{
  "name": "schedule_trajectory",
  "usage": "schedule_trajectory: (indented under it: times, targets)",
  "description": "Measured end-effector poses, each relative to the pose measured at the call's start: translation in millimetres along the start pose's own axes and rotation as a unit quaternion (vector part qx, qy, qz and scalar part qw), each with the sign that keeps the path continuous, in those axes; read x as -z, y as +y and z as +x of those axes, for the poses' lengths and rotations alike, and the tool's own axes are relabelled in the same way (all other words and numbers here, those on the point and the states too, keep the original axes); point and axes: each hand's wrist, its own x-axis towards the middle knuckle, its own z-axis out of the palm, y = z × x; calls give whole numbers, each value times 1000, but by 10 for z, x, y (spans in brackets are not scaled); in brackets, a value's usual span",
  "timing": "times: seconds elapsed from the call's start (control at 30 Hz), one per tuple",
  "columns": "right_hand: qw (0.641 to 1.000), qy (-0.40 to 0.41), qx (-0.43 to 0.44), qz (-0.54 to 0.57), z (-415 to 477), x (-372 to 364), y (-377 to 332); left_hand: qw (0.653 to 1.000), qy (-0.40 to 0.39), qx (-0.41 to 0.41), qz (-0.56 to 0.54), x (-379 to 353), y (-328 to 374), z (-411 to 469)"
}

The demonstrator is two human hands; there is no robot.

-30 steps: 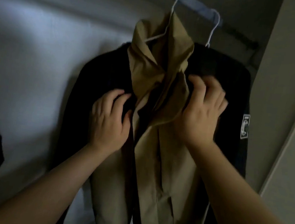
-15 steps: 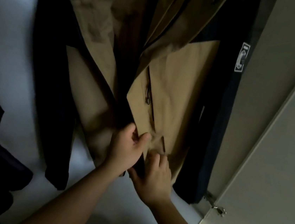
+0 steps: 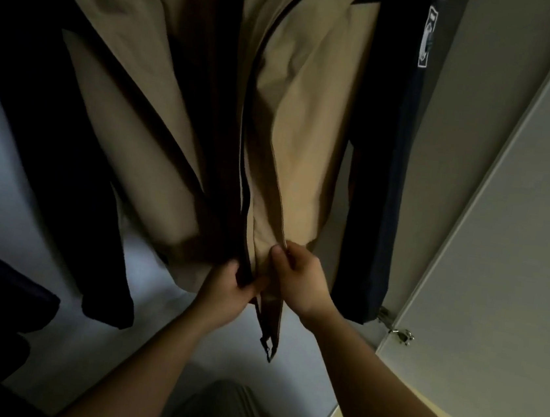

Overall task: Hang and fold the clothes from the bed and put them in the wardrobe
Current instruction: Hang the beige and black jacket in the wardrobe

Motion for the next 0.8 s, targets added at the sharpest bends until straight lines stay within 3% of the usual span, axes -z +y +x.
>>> schedule_trajectory:
  times: [0.13,0.27,0.37,0.47,0.53,0.6,0.73,0.8]
  targets:
    - [999,35,-9,-16,11,-3,-14,997,-71,18,23,-131,-228,-20]
    - [999,46,0,-22,26,-10,-33,995,-40,91,-16,-305,-336,-62]
    - [999,-16,0,-52,-83,16,93,994,-3,101,-39,-285,-326,-6]
    - [980,-67,-58,-180,-277,-17,303,995,33,97,0,-241,-246,60]
    - [972,-106,-107,-183,-369,-62,383,992,42,115,-1,-232,-197,101]
    - [966,-148,-100,-187,-421,-115,431,992,30,119,-4,-206,-188,159]
    - [971,-65,-58,-224,-465,-222,529,993,43,107,-20,-122,-136,232]
    - [986,-54,-117,-109,-459,-241,601,994,62,91,10,-76,-105,248]
